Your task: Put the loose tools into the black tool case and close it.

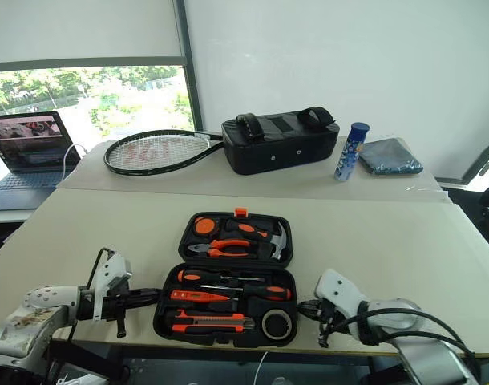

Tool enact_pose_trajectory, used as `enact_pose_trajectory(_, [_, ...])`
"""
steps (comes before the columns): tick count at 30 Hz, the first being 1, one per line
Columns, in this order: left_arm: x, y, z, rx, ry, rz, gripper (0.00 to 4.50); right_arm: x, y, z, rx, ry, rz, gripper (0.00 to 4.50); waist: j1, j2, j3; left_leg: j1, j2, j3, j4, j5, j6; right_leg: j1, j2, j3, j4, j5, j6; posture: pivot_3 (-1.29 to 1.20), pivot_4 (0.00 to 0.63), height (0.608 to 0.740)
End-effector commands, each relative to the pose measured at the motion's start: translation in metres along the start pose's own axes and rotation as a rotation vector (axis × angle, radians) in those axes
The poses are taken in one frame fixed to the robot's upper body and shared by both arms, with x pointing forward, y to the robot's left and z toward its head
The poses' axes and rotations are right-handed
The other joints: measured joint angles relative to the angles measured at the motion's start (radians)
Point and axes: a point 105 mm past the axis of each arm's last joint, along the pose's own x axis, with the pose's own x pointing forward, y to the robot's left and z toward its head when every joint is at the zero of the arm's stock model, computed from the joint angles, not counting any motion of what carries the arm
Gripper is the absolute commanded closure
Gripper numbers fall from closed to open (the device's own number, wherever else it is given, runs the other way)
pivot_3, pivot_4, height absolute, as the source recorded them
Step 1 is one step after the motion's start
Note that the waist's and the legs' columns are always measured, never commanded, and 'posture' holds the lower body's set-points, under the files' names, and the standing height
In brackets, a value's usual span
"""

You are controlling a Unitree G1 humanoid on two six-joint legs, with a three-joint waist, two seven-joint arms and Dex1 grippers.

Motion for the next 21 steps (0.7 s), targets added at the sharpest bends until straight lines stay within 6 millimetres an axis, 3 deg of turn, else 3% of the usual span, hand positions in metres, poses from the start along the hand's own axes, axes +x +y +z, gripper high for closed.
enact_pose_trajectory(1, [-0.018,0.014,0.022,-0.091,-0.059,0.014,3.96,-0.026,-0.024,0.013,-0.027,-0.06,-0.039,3.02,-0.001,0.0,0.0,0.0,0.0,0.0,0.0,0.0,0.0,0.0,0.0,0.0,0.0,0.0,0.0,0.0,0.15,0.74])
enact_pose_trajectory(2, [-0.022,0.022,0.02,-0.143,-0.029,0.042,3.75,-0.031,-0.029,0.015,0.008,-0.076,-0.038,2.72,-0.001,0.0,0.0,0.001,0.0,0.0,0.0,0.0,0.0,0.0,0.0,0.0,0.001,0.0,0.0,0.0,0.15,0.74])
enact_pose_trajectory(4, [-0.024,0.031,0.026,-0.208,-0.032,0.058,2.79,-0.037,-0.04,0.02,0.085,-0.117,-0.044,1.87,-0.005,-0.001,0.001,0.002,0.0,0.0,0.0,0.0,0.0,0.0,0.001,0.0,0.002,0.0,0.0,0.0,0.15,0.74])
enact_pose_trajectory(7, [-0.021,0.051,0.035,-0.277,0.008,0.151,1.96,-0.04,-0.056,0.031,0.191,-0.134,-0.061,0.99,-0.007,-0.001,0.001,0.003,0.0,0.0,0.0,0.0,0.0,0.001,0.001,0.0,0.002,0.0,0.0,0.0,0.15,0.74])
enact_pose_trajectory(10, [-0.009,0.053,0.061,-0.347,-0.019,0.145,0.85,-0.035,-0.069,0.048,0.353,-0.142,-0.072,0.0,-0.006,-0.001,0.001,0.001,0.0,0.0,0.0,0.001,-0.001,0.0,0.001,0.001,0.003,0.0,-0.001,0.0,0.15,0.74])
enact_pose_trajectory(14, [0.007,0.046,0.084,-0.386,0.001,0.115,0.85,-0.023,-0.08,0.06,0.511,-0.035,-0.133,0.0,-0.004,-0.001,0.001,0.0,0.0,-0.001,0.0,0.001,-0.001,-0.001,0.001,0.0,0.003,0.002,-0.003,0.0,0.15,0.74])
enact_pose_trajectory(17, [0.017,0.046,0.085,-0.4,0.062,0.152,0.85,-0.013,-0.082,0.081,0.575,-0.062,-0.119,0.0,-0.007,-0.001,0.001,-0.002,-0.001,-0.002,0.0,0.001,-0.001,-0.003,0.001,0.0,0.003,0.004,-0.006,0.0,0.15,0.74])
enact_pose_trajectory(21, [0.031,0.048,0.087,-0.428,0.112,0.214,0.85,0.003,-0.08,0.087,0.605,0.021,-0.132,0.0,-0.003,-0.001,0.001,-0.005,-0.001,-0.002,0.0,0.001,-0.001,-0.004,0.001,0.0,0.003,0.004,-0.007,0.0,0.15,0.74])
